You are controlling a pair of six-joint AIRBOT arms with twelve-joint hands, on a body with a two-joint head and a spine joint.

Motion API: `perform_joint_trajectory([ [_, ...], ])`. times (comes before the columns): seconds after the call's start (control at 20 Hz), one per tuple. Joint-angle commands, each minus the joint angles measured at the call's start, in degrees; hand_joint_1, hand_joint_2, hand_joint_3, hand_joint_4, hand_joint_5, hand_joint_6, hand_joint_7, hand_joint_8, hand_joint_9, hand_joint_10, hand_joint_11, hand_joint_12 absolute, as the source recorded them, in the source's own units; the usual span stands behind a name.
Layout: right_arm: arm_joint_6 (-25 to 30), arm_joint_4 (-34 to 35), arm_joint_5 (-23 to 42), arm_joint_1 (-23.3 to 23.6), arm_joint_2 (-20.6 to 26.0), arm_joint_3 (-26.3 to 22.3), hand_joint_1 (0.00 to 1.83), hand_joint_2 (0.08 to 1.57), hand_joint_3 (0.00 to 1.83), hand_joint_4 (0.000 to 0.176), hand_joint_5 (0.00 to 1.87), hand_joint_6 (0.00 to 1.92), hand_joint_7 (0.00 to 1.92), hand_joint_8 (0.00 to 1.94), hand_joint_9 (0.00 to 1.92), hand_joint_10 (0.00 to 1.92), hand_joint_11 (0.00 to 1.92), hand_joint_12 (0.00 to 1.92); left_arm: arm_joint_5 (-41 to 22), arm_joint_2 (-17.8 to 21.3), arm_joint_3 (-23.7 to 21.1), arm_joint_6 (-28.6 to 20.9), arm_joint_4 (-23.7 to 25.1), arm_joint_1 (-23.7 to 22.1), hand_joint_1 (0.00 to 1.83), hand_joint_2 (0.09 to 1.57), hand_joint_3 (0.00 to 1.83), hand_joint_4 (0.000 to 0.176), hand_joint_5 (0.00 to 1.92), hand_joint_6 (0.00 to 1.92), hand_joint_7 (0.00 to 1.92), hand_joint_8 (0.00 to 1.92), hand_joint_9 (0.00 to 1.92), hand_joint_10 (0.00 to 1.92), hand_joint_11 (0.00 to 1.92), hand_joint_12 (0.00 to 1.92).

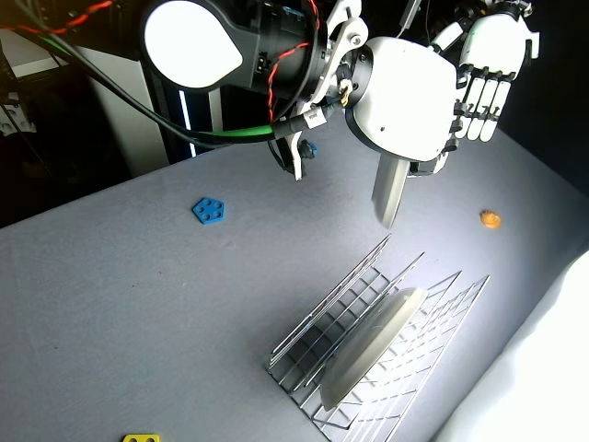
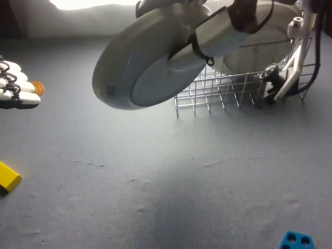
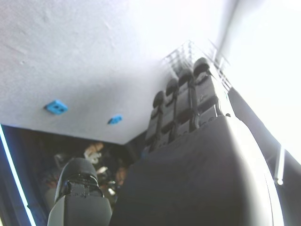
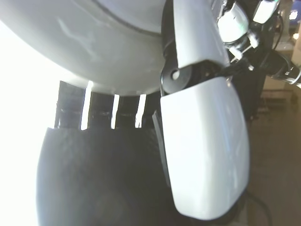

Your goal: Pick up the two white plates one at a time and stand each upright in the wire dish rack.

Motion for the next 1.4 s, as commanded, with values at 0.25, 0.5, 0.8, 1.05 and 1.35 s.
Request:
perform_joint_trajectory([
  [0.25,-1.7,10.5,11.2,1.8,2.0,1.3,1.38,1.09,0.00,0.000,0.98,1.02,1.05,0.81,0.97,1.02,0.86,0.95,-1.1,-0.5,0.7,-0.2,-3.6,-1.2,0.00,1.04,0.00,0.000,0.02,0.00,0.03,0.00,0.01,0.00,0.00,0.00],
  [0.5,-2.2,14.0,11.0,1.7,3.0,3.9,1.38,1.09,0.00,0.000,0.98,1.02,1.03,0.85,0.95,1.05,0.85,1.01,-1.1,-0.9,1.2,-0.2,-4.0,-1.4,0.00,1.04,0.00,0.000,0.03,0.01,0.04,0.01,0.02,0.01,0.00,0.00],
  [0.8,-2.8,14.2,10.0,0.8,2.9,7.4,1.38,1.09,0.00,0.000,0.98,1.01,1.05,0.82,0.96,1.03,0.84,0.99,-1.1,-1.6,1.7,-0.2,-4.0,-1.8,0.00,1.03,0.00,0.000,0.02,0.00,0.03,0.00,0.00,0.00,0.00,0.00],
  [1.05,-5.9,14.2,7.6,-0.1,2.3,8.9,1.38,1.09,0.00,0.000,0.98,1.04,1.03,0.84,0.93,1.07,0.80,1.01,-1.1,-1.9,2.0,-0.2,-4.0,-1.8,0.00,1.03,0.00,0.000,0.03,0.00,0.03,0.00,0.00,0.00,0.00,0.00],
  [1.35,-6.1,14.2,5.7,-1.1,0.7,12.1,1.38,1.10,0.00,0.000,0.96,1.05,1.02,0.88,0.93,1.08,0.79,1.06,-1.1,-1.9,2.1,-0.2,-4.0,-1.8,0.00,1.04,0.00,0.000,0.04,0.01,0.04,0.00,0.02,0.00,0.00,0.00],
])
